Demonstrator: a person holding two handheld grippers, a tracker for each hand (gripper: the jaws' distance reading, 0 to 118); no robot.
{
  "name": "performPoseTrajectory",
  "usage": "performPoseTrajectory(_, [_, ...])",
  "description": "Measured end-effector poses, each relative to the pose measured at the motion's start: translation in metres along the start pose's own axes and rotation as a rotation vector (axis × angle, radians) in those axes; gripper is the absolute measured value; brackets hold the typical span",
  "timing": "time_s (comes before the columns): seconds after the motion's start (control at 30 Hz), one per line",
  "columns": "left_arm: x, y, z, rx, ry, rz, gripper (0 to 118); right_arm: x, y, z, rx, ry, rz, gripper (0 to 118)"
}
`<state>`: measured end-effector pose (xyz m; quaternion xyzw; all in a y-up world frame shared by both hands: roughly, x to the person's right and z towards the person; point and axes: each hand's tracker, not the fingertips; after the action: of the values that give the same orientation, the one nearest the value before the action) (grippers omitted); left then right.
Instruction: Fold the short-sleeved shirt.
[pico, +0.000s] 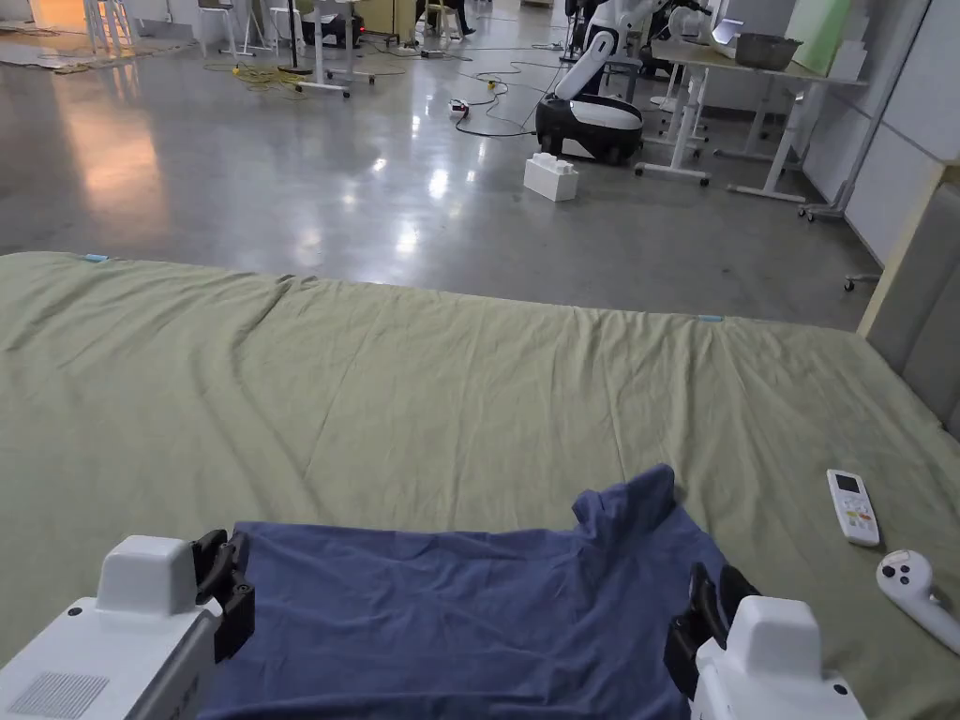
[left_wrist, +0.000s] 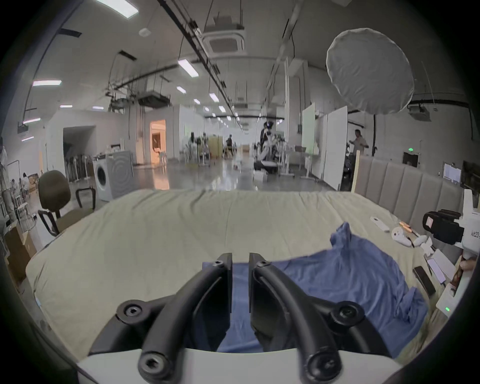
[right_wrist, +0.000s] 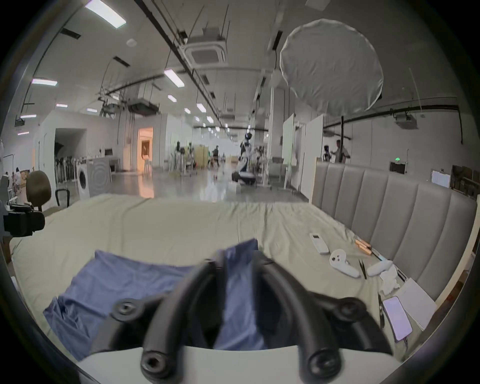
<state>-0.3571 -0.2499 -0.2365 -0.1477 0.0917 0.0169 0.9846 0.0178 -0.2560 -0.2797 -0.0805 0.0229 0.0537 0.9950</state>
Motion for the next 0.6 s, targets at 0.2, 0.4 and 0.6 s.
performPoseTrajectory(0.2, [0.002,-0.001,0.002,0.085,0.014,0.014,0,-0.015,0.007,0.002,0.142,0.014,0.04,0])
performPoseTrajectory(0.4, [0.001,0.019,-0.009,-0.008,0.007,0.037,0,-0.02,0.005,-0.014,0.09,0.023,0.044,0])
performPoseTrajectory(0.6, [-0.058,0.014,-0.113,-0.29,-0.005,0.103,0,-0.016,-0.006,-0.042,0.013,0.05,0.019,1])
